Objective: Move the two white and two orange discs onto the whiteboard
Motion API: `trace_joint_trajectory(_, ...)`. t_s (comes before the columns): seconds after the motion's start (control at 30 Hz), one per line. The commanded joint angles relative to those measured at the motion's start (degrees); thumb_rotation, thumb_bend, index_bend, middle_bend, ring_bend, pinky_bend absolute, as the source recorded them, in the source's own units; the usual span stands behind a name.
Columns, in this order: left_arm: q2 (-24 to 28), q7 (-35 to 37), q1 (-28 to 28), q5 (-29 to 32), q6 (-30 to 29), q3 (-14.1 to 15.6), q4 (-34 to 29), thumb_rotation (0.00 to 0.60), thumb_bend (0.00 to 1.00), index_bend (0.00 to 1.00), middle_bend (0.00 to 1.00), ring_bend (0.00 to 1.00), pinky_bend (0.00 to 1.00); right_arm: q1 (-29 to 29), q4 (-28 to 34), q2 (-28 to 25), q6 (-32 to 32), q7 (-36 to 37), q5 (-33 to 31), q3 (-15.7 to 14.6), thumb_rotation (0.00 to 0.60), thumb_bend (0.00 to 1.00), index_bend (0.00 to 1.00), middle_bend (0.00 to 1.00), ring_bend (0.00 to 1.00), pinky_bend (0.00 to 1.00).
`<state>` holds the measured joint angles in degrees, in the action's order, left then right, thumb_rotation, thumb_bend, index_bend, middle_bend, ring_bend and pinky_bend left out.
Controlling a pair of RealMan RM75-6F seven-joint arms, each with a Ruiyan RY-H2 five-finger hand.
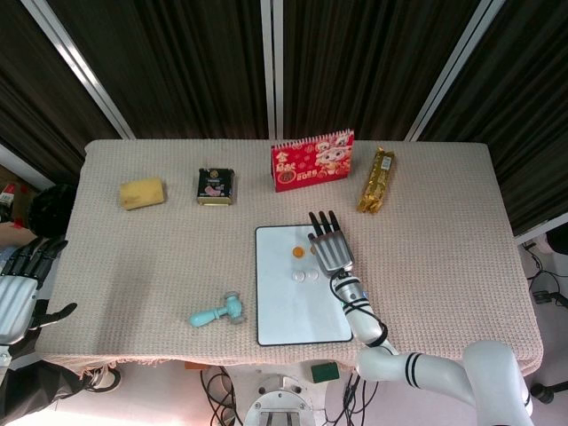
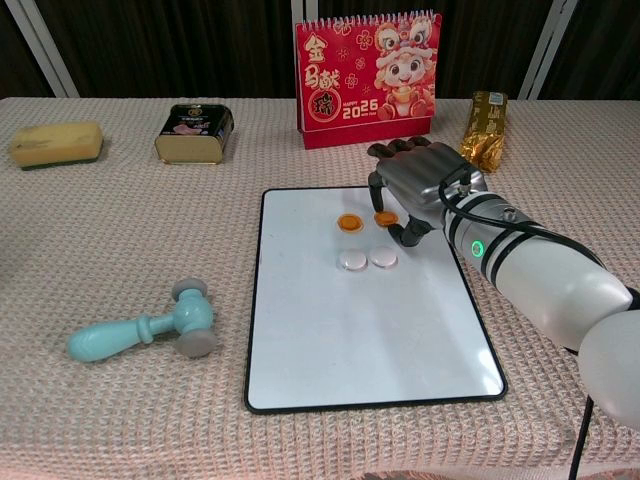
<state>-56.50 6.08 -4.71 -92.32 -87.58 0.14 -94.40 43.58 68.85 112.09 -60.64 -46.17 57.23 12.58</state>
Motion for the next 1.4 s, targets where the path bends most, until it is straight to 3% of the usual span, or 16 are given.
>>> trace_joint_trajectory(0.03, 0.0, -0.1, 0.0, 0.0, 0.0, 0.0, 0.0, 0.6, 0.09, 0.09, 0.07, 0.0, 0.11, 0.1, 0.0, 0.1, 0.0, 0.2, 0.3, -0.1, 0.6, 0.36, 0.53, 0.01, 0.0, 0.0)
trace_joint_trajectory(0.53, 0.0, -0.1, -0.1, 0.1, 0.2, 0.0, 0.0, 0.6, 0.09, 0.09, 0.07, 0.0, 0.11, 0.7, 0.3, 0.2, -0.2, -0.7, -0.1, 0.0, 0.6, 0.36, 0.49, 0.0, 0.0, 0.0)
trace_joint_trajectory(0.83, 0.0, -0.1, 0.0, 0.0, 0.1, 0.0, -0.1, 0.6, 0.09, 0.09, 0.07, 0.0, 0.11, 0.4, 1.6, -0.7, -0.5, -0.7, 0.1, -0.4, 0.6, 0.35, 0.24, 0.0, 0.0, 0.0)
trace_joint_trajectory(0.93, 0.0, -0.2, 0.0, 0.0, 0.1, 0.0, -0.1, 0.6, 0.09, 0.09, 0.07, 0.0, 0.11, 0.5, 1.9, -0.9, -0.5, -0.5, 0.2, -0.4, 0.6, 0.35, 0.21, 0.0, 0.0, 0.0)
trace_joint_trajectory(1.17, 0.0, -0.2, 0.0, 0.1, 0.1, 0.0, -0.2, 0.6, 0.09, 0.09, 0.07, 0.0, 0.11, 0.3, 2.5, -1.3, -0.8, -0.4, 0.3, -0.6, 0.6, 0.35, 0.21, 0.0, 0.0, 0.0)
trace_joint_trajectory(1.4, 0.0, -0.2, -0.1, 0.0, 0.2, 0.0, -0.2, 0.6, 0.09, 0.09, 0.07, 0.0, 0.11, -0.1, 2.6, -1.6, -1.2, 0.2, 0.5, -0.9, 0.6, 0.35, 0.34, 0.0, 0.0, 0.0)
